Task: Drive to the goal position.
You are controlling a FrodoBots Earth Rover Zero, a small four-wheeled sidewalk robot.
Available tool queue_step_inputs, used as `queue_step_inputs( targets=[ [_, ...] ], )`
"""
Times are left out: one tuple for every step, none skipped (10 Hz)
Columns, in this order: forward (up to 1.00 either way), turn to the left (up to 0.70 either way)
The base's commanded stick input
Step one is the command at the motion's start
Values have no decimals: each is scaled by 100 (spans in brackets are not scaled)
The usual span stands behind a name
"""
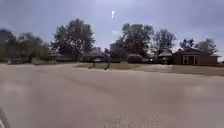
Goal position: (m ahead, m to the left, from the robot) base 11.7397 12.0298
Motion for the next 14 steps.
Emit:
queue_step_inputs(
  targets=[
    [0,70],
    [0,70],
    [0,70],
    [0,70],
    [0,70],
    [0,70],
    [0,70],
    [0,70],
    [0,61],
    [0,26],
    [0,0],
    [0,0],
    [0,0],
    [14,0]
  ],
)
